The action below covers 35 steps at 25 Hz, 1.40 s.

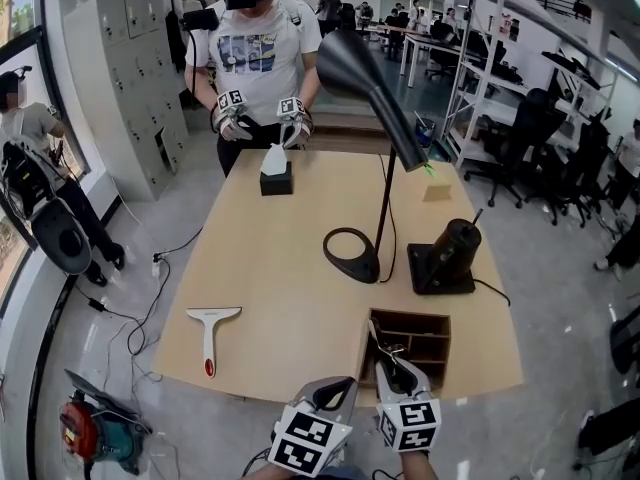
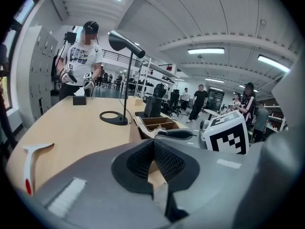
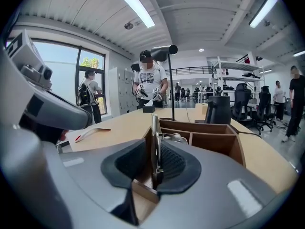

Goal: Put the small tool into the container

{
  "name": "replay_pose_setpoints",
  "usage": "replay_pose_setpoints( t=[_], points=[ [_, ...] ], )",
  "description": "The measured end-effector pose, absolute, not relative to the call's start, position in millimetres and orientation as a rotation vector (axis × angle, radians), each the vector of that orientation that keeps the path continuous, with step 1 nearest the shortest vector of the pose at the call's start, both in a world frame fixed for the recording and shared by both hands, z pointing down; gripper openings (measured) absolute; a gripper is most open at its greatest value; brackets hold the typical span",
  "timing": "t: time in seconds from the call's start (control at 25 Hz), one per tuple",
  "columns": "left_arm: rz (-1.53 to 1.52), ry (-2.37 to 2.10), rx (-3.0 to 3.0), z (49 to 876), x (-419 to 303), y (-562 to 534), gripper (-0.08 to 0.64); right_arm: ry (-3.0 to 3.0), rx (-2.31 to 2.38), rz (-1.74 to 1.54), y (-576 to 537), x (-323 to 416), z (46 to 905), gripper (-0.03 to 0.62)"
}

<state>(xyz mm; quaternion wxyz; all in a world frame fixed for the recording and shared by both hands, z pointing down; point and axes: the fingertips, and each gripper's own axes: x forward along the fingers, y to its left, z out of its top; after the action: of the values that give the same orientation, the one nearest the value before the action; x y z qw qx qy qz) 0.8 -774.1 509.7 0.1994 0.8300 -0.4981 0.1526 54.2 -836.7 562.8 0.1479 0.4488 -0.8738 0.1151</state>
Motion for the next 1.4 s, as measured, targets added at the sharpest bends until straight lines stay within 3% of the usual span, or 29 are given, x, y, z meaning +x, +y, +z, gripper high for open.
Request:
replay_pose_setpoints(
  t=[0.2, 0.76, 1.4],
  points=[
    [0.427, -1.385, 2.328, 508.5, 1.0, -757.3, 0.003, -2.505, 1.320, 0.308, -822.3, 57.3, 556.7, 0.110],
    [0.416, -1.365, 2.370, 470.1, -18.1, -669.4, 0.005, -2.516, 1.408, 0.261, -735.5, 46.4, 498.3, 0.104],
    [0.388, -1.314, 2.435, 452.0, -116.2, -465.7, 0.003, -2.531, 1.442, 0.195, -512.1, -62.5, 457.2, 0.039]
  ],
)
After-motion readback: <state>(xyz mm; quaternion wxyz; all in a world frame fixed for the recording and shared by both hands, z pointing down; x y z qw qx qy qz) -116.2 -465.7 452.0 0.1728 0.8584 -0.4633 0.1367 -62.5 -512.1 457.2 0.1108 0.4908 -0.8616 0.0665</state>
